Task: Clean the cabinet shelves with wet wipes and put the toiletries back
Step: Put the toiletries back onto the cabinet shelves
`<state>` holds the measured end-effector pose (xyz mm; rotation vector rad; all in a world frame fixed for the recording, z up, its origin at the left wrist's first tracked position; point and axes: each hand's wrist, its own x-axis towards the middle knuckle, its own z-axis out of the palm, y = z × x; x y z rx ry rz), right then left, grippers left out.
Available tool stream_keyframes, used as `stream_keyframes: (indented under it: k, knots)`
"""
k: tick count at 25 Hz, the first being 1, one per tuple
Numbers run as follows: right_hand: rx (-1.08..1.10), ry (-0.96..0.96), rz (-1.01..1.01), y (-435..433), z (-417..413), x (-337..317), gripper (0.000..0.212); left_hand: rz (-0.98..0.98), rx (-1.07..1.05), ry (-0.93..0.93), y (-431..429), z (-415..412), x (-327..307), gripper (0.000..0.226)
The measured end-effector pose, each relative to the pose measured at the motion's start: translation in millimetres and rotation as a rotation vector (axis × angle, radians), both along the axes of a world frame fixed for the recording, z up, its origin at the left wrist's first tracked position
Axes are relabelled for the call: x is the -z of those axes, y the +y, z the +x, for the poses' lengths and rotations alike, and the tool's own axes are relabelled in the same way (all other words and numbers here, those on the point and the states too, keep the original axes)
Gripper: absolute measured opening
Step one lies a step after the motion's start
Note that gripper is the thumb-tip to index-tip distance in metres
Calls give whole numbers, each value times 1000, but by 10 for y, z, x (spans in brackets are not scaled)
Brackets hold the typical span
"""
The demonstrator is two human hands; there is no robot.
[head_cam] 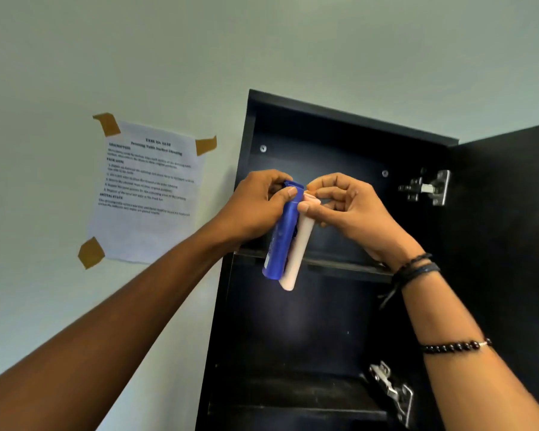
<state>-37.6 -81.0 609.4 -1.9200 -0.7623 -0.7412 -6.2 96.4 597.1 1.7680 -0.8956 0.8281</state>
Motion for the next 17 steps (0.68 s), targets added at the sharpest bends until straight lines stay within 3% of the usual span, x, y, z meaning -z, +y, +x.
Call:
stream_keyframes:
  k: [7,12,17]
  knots:
    - [24,26,82,3,504,-165,32,-95,-98,84,-259,433,-246,28]
    - [30,57,125,44,739,92,44,-89,-209,163,-330,618,-82,31]
    - [179,-24,23,46,898,607,23,51,-388,103,-332,638,242,30]
